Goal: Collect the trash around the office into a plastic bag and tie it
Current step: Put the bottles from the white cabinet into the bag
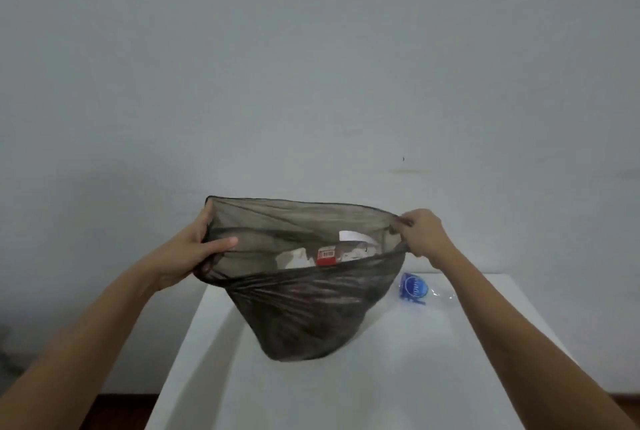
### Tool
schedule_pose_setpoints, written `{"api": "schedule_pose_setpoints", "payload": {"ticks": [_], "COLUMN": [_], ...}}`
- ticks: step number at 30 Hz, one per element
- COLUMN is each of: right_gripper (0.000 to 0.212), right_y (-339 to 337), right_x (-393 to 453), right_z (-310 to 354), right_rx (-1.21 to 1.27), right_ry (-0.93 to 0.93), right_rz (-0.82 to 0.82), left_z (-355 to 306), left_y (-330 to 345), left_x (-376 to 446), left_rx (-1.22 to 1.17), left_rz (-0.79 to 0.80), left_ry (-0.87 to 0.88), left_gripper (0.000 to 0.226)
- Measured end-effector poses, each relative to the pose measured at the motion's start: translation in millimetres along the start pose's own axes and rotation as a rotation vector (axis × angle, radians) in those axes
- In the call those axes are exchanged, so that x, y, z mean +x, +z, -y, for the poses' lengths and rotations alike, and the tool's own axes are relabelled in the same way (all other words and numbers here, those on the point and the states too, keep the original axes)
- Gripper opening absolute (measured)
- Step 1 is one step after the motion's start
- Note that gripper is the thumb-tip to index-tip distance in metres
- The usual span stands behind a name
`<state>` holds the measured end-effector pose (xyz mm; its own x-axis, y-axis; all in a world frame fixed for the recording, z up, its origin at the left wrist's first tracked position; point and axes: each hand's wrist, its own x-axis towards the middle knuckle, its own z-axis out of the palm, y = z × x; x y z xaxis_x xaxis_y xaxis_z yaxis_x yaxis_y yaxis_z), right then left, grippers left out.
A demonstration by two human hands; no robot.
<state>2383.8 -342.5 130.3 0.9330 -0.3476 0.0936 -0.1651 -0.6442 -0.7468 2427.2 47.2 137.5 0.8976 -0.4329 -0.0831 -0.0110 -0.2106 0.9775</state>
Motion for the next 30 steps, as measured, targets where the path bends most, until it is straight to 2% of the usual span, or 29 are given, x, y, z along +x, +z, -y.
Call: {"api": "schedule_pose_setpoints", "payload": {"ticks": [1,3,5,6,8,10,12,13,15,18,20,23,25,27,28,30], "right_gripper": [0.023,0.025,0.051,0.068,0.096,0.113,0.100,0.092,0.083,0.074,0.066,0.065,0.056,0.051,0.049,0.048], "right_y": [-0.6,-4.9,-6.7,-4.6,8.0,24.8,40.3,46.3,53.0,48.9,30.8,-9.8,-31.1,-39.9,-36.3,-12.0], "right_x": [-0.8,-3.3,-2.6,-0.3,3.1,3.8,-1.7,-4.2,-5.3,-5.5,-9.7,-20.6,-30.0,-44.0,-52.9,-68.1], "right_z": [-9.3,-29.5,-55.1,-72.4,-107.4,-150.0,-183.7,-196.2,-206.1,-196.4,-172.8,-106.5,-54.3,-1.4,21.5,50.8], "right_rx": [0.027,0.289,0.580,0.612,0.358,-0.128,-0.551,-0.654,-0.690,-0.405,-0.156,0.242,0.516,0.730,0.778,0.688], "right_ry": [0.026,0.070,0.129,0.161,0.221,0.276,0.307,0.306,0.312,0.334,0.293,0.196,-0.018,-0.260,-0.341,-0.419], "right_rz": [0.100,0.253,0.286,0.214,0.048,0.152,0.268,0.269,0.242,0.207,0.029,-0.272,-0.382,-0.371,-0.296,-0.073], "left_z": [4.8,1.2,1.9,0.6,-2.3,-6.7,-6.7,-6.7,-9.8,-9.9,-13.4,-17.7,-17.1,-18.7,-19.9,-21.7], "left_y": [0.0,8.7,15.2,19.0,25.1,31.8,30.5,29.1,27.6,28.2,30.1,33.4,37.4,43.8,46.9,49.7], "left_x": [4.3,6.6,10.7,10.7,10.6,8.4,9.9,11.3,12.1,17.1,20.2,23.4,27.5,31.6,33.0,35.6], "left_rx": [-0.014,0.008,0.048,0.061,0.071,0.083,0.100,0.109,0.106,0.103,0.108,0.082,0.060,0.051,0.055,0.057], "left_rz": [0.030,0.051,0.034,0.038,0.005,-0.032,-0.029,-0.025,-0.025,-0.014,-0.013,-0.004,-0.002,-0.004,-0.003,0.001], "left_ry": [0.003,0.041,0.081,0.103,0.119,0.135,0.144,0.137,0.118,0.090,0.080,0.049,0.029,0.038,0.045,0.047], "left_gripper": [0.072,0.077,0.083,0.086,0.088,0.080,0.079,0.081,0.087,0.086,0.099,0.121,0.120,0.113,0.107,0.098]}}
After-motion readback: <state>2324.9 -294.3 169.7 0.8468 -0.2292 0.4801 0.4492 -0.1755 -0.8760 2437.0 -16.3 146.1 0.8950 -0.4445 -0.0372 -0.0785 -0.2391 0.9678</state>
